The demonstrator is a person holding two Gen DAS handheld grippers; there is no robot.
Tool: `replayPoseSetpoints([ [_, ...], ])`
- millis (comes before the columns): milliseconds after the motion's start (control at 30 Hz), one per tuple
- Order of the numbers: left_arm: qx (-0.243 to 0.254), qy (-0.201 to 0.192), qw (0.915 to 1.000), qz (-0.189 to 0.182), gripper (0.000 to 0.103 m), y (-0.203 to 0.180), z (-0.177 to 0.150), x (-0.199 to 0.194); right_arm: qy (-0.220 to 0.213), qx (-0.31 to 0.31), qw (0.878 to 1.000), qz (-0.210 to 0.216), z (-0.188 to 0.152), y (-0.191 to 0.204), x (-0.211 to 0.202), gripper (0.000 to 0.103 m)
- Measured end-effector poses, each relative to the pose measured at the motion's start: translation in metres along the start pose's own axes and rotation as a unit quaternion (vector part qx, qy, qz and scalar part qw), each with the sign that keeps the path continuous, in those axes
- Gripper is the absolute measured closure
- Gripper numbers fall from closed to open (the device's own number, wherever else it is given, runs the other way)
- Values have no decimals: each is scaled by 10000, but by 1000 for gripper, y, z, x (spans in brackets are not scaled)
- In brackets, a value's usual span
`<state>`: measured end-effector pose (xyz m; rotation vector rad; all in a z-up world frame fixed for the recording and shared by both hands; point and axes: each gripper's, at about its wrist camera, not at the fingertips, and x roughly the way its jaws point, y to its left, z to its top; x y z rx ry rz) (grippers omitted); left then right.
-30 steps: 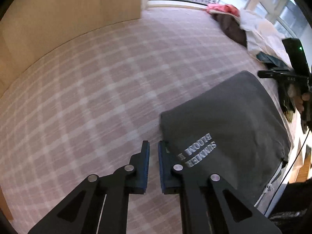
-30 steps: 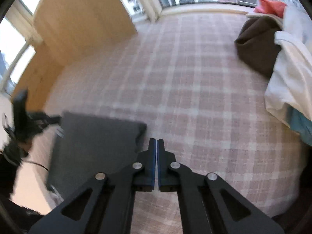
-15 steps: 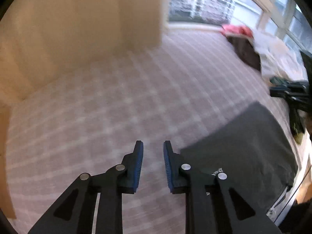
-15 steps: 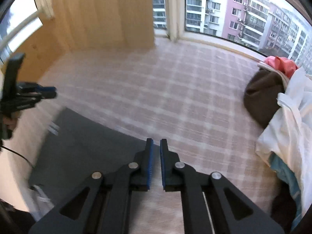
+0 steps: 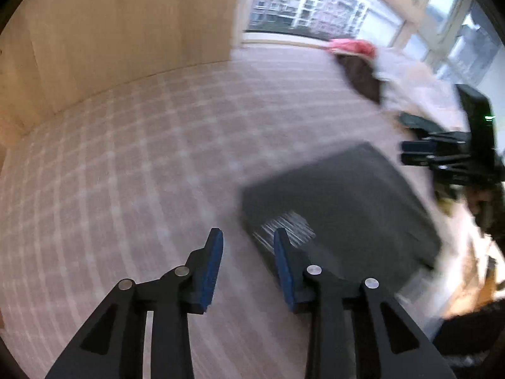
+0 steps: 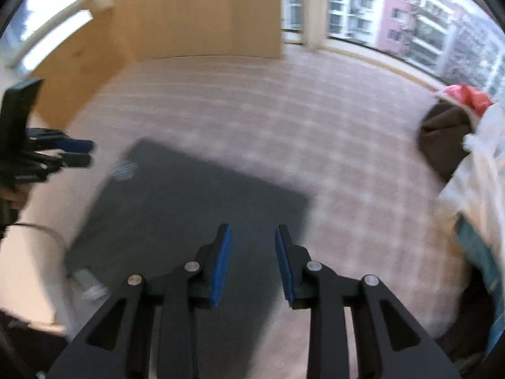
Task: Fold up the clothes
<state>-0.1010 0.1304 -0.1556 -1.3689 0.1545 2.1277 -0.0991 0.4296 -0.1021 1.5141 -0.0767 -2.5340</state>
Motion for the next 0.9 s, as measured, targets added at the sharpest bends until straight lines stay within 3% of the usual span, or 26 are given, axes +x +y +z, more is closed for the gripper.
replayPoseSetpoints([
  [100, 13, 184, 9990, -400, 72, -28, -32, 0, 202, -62, 9997, 129, -35, 21, 0, 75],
  [167, -31, 442, 9970, -628, 71, -44, -57, 14, 444, -45, 9990, -28, -54, 21, 15, 74],
  [233, 58, 710, 9968, -361, 72, -49, -74, 40, 511, -28, 9986, -133, -65, 19, 19, 74],
  [300, 3, 424, 9990, -158, 69, -56, -76, 43, 550, 76, 9981, -255, -69, 16, 15, 74],
  [367, -134, 174, 9998, 43, 73, -63, -73, 41, 382, 213, 9982, -420, -67, 14, -2, 70],
  [467, -339, -201, 9986, 344, 58, -75, -69, 38, -166, 508, 9935, -1007, -67, 17, -30, 38],
  [600, -601, -698, 9934, 680, 36, -91, -65, 36, -662, 770, 9862, -1310, -71, 36, -51, 36],
  [667, -621, -836, 9937, 403, 30, -105, -66, 48, -747, 921, 9862, -1154, -75, 45, -53, 36],
  [733, -511, -795, 9952, 256, 30, -118, -64, 72, -595, 857, 9893, -1017, -71, 49, -37, 36],
  [833, -83, -617, 9975, 337, 30, -137, -64, 122, -356, 759, 9932, -812, -67, 55, -13, 36],
  [900, 84, -225, 9989, 402, 31, -141, -71, 168, 203, 679, 9950, -703, -88, 56, 8, 36],
])
